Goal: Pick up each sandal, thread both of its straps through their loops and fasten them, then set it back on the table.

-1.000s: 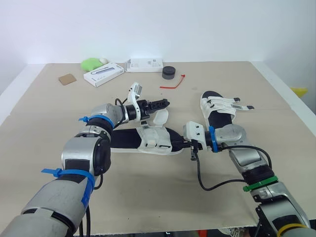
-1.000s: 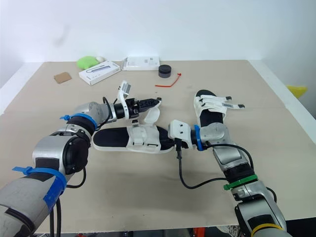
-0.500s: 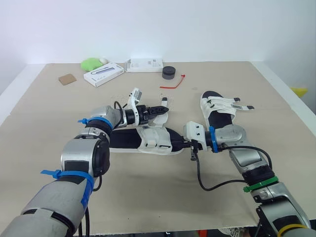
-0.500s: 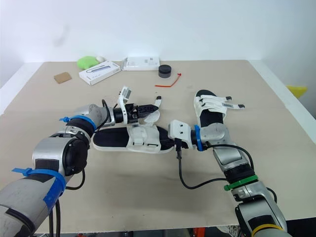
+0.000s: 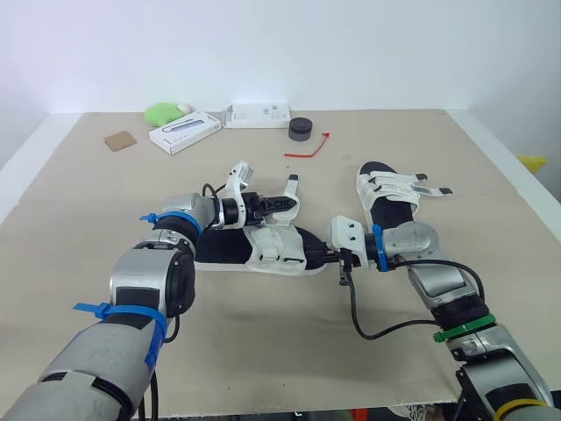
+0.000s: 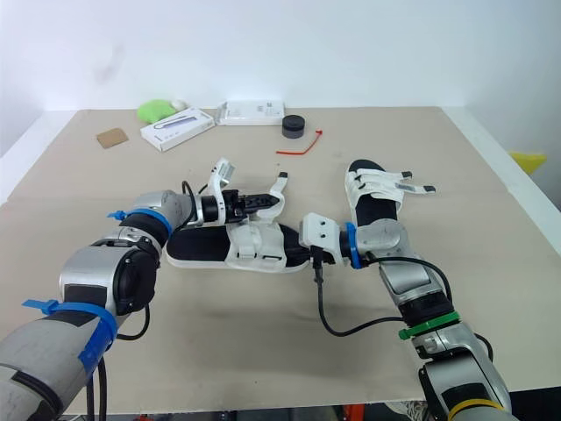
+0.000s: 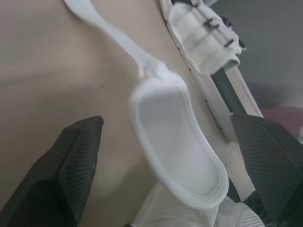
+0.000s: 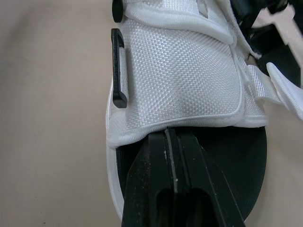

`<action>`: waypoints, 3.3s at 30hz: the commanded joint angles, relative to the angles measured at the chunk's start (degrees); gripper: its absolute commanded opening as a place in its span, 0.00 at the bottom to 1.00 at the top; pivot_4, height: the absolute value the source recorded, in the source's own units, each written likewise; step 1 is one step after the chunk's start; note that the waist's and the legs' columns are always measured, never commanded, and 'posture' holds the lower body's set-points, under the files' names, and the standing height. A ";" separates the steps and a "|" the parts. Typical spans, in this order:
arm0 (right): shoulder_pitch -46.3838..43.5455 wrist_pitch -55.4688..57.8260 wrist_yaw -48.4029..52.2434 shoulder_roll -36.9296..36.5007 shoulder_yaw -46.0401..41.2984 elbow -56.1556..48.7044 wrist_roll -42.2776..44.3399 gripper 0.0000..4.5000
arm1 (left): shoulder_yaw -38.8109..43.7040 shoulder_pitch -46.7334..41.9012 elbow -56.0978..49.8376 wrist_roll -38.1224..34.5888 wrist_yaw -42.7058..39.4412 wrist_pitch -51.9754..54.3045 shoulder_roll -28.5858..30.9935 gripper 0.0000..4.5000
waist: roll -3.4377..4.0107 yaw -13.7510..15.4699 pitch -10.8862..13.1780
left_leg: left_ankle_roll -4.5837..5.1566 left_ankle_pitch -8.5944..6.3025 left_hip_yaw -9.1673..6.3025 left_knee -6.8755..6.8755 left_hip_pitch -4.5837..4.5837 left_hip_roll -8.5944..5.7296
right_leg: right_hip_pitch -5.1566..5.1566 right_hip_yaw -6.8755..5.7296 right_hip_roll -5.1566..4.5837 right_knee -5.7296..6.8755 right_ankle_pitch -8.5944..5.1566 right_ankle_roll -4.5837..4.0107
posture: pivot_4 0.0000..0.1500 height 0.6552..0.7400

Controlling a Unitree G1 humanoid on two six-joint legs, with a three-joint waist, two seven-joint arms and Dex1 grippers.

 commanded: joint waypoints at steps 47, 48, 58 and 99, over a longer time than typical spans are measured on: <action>2.45 2.99 -1.42 -1.40 -1.33 -3.60 -0.53 0.00 | -6.45 -6.56 -1.31 5.80 -18.97 -9.41 -0.67 0.44 | -0.01 0.05 0.00 | 0.04 -0.02 -0.24 0.10 -0.26 -0.55 | -0.02 -0.14 -0.67 0.02 -0.13 0.48 | 1.00 1.00; 2.41 3.00 -1.40 -1.39 -1.32 -3.58 -0.52 0.00 | -6.48 -6.61 -1.28 5.93 -19.06 -9.61 -0.64 0.32 | -0.01 0.06 0.00 | 0.04 -0.02 -0.25 0.11 -0.26 -0.54 | -0.02 -0.14 -0.68 0.02 -0.13 0.48 | 1.00 1.00; 2.34 3.10 -1.29 -1.40 -1.36 -3.52 -0.43 0.00 | -12.46 -6.31 -5.14 10.52 -23.08 -23.13 0.28 0.02 | -0.01 0.08 0.00 | 0.04 -0.02 -0.24 0.12 -0.28 -0.52 | -0.02 -0.14 -0.68 0.02 -0.13 0.48 | 1.00 1.00; -0.11 -0.78 0.45 0.26 -0.03 1.47 -1.10 0.00 | -56.88 -0.43 -40.44 97.82 88.00 -91.50 28.10 0.02 | 0.00 0.16 0.00 | 0.28 -0.15 -0.12 0.26 -0.40 -0.38 | -0.13 -0.50 -0.97 0.02 0.07 0.44 | 1.00 1.00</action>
